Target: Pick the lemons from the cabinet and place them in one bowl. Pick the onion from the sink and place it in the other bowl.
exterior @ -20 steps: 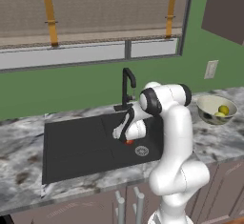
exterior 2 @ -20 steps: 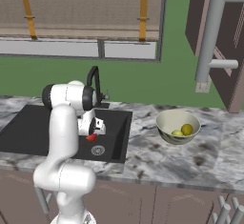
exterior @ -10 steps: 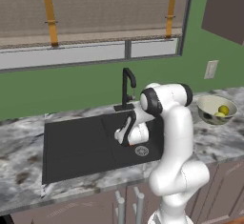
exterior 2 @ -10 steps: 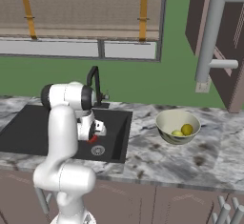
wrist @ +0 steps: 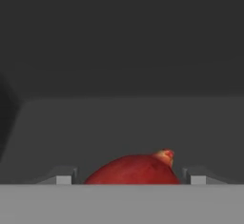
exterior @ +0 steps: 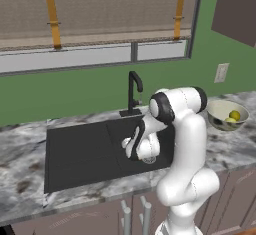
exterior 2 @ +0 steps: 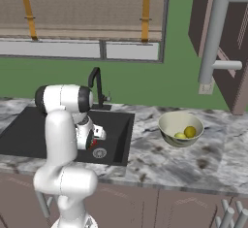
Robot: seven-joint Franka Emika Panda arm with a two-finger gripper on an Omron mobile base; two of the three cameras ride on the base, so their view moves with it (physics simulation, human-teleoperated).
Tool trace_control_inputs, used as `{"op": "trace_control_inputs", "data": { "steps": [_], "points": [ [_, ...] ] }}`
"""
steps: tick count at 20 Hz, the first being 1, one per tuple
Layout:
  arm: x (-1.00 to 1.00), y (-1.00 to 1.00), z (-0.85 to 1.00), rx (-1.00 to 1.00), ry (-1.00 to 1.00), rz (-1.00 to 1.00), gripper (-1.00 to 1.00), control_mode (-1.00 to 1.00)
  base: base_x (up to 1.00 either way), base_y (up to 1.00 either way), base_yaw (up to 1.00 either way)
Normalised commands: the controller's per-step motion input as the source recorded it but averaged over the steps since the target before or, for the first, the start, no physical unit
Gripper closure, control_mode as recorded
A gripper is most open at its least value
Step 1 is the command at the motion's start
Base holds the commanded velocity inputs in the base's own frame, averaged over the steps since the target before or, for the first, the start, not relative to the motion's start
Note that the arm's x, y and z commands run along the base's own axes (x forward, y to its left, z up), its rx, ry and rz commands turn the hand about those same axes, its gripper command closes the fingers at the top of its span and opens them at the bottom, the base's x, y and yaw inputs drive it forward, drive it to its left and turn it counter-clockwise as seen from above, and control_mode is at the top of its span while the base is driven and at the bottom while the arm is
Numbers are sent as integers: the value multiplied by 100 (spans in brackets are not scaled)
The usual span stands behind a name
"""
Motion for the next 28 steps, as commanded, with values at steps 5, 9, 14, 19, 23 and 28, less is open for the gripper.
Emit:
{"op": "trace_control_inputs", "data": {
  "steps": [5, 9, 14, 19, 23, 28],
  "points": [
    [-17, -4, 57, 1, 0, 0, 100, -100, 0, 0, 0],
    [-17, -12, 62, 1, 0, 0, 100, -100, 0, 0, 0],
    [-28, -14, 60, 1, 1, 0, 100, -100, 0, 0, 0],
    [-37, -14, 54, 0, 0, -1, 100, -100, 0, 0, 0],
    [-20, -15, 69, 1, 4, -1, 100, -100, 0, 0, 0],
    [-8, -8, 74, 0, 16, 3, 100, -100, 0, 0, 0]
  ]
}}
